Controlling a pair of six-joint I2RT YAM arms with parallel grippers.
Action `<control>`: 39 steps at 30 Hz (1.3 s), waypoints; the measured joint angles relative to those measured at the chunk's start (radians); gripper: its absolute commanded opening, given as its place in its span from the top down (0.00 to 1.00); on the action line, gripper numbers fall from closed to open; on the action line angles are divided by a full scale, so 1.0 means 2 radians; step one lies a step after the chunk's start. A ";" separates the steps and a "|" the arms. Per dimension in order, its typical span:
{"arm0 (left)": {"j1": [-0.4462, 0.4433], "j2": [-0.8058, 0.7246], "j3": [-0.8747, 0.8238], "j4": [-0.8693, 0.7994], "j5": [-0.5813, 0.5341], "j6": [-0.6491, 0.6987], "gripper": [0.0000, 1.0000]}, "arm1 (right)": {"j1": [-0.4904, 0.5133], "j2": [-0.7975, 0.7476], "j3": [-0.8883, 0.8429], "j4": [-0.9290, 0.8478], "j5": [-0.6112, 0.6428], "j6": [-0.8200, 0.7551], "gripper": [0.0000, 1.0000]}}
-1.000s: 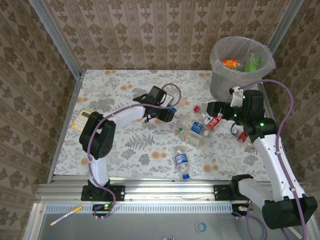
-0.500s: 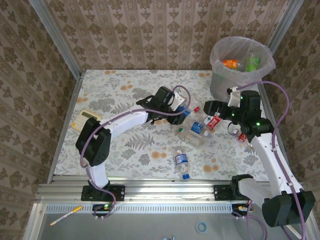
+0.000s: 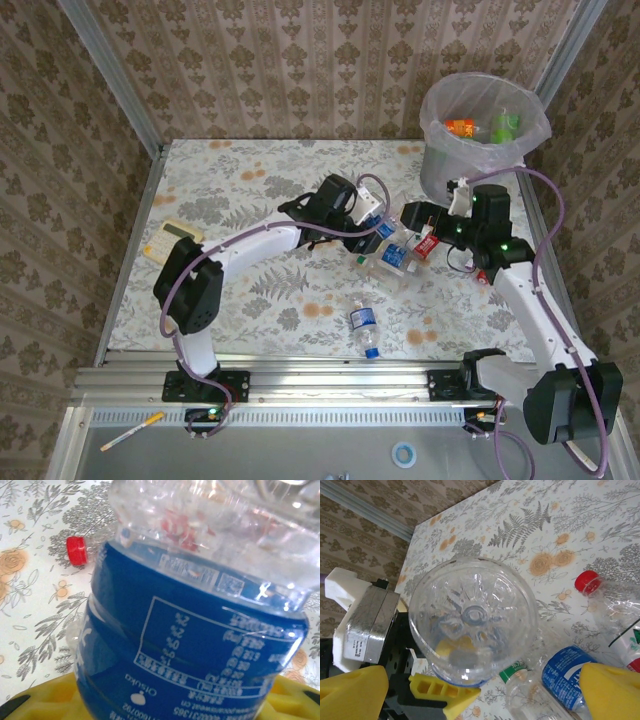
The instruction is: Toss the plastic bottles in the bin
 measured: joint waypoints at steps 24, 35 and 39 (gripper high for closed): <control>-0.004 -0.004 -0.010 0.033 0.063 0.002 0.68 | 0.003 0.025 -0.006 0.044 -0.017 0.023 0.18; -0.008 -0.006 -0.015 0.038 0.071 0.002 0.68 | 0.003 0.026 -0.006 0.046 -0.027 0.026 0.30; -0.008 -0.007 -0.017 0.038 0.071 0.002 0.68 | 0.003 0.026 -0.006 0.046 -0.029 0.026 0.33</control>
